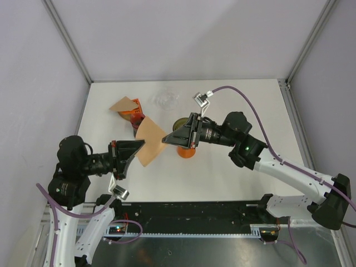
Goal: Place the coffee filter in the dripper
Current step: Place the coffee filter in the coffee dripper.
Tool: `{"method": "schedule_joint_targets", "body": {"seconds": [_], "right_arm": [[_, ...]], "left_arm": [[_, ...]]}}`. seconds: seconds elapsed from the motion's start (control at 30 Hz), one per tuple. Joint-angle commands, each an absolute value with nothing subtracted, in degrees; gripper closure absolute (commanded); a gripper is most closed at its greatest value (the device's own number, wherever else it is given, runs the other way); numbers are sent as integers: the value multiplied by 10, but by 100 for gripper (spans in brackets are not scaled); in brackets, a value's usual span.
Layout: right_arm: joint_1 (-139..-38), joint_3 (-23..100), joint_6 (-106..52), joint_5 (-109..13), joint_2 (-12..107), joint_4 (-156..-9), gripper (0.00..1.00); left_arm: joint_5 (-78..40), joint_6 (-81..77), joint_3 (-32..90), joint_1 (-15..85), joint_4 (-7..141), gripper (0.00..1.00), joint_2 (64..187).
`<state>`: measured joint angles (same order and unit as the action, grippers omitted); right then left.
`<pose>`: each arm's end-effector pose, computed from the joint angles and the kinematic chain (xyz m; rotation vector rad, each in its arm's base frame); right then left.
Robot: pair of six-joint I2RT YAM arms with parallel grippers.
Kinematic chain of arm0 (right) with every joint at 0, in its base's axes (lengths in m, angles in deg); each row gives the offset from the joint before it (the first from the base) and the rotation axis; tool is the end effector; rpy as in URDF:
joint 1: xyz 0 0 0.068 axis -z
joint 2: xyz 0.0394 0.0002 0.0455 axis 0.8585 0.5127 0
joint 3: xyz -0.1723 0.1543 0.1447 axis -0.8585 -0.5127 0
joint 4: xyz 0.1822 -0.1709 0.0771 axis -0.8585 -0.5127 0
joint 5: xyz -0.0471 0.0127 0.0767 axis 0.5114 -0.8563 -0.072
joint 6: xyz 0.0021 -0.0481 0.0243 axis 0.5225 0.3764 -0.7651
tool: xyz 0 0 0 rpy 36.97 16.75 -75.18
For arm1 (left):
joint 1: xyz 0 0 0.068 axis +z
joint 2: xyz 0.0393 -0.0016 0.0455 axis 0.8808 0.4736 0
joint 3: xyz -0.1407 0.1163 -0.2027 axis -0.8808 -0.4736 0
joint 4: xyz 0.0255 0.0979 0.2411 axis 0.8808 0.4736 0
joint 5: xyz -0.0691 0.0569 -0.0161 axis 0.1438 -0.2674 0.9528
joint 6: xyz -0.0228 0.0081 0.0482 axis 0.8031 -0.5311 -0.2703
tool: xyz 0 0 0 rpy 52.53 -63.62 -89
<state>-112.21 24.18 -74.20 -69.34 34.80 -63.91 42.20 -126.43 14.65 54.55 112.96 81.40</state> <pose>0.1510 0.2299 0.4105 -0.5039 1.6195 1.8375 0.0645 -0.0418 0.3878 1.6809 0.0844 0.2565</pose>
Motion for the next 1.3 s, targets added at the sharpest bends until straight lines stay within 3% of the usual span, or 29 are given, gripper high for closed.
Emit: {"method": "schedule_joint_targets", "body": {"seconds": [0.0, 0.07, 0.2, 0.43, 0.57, 0.73, 0.8, 0.93, 1.27], "right_arm": [[-1113, 267, -742, -699, 348, -617, 100], [-1107, 267, -732, -688, 341, -634, 88], [-1092, 267, -675, -637, 308, -699, 52], [-1087, 267, -487, -514, 213, -799, 32], [-1105, 267, -391, -499, 186, -813, 15], [-1135, 268, -330, -511, 190, -826, 10], [-1148, 267, -318, -534, 201, -808, 4], [-1163, 268, -302, -587, 221, -782, 1], [-1162, 267, -323, -662, 279, -684, 1]], "left_arm": [[444, -1534, 140, 543, 1116, 99, 807], [434, -1493, 143, 543, 1115, 100, 807], [388, -1311, 157, 542, 1110, 100, 813], [293, -898, 265, 543, 1085, 100, 881], [259, -649, 329, 543, 1081, 100, 929], [252, -333, 389, 543, 1080, 100, 971], [285, -248, 395, 543, 1080, 100, 976], [349, -104, 397, 543, 1081, 100, 991], [448, -58, 362, 543, 1080, 100, 962]]}}
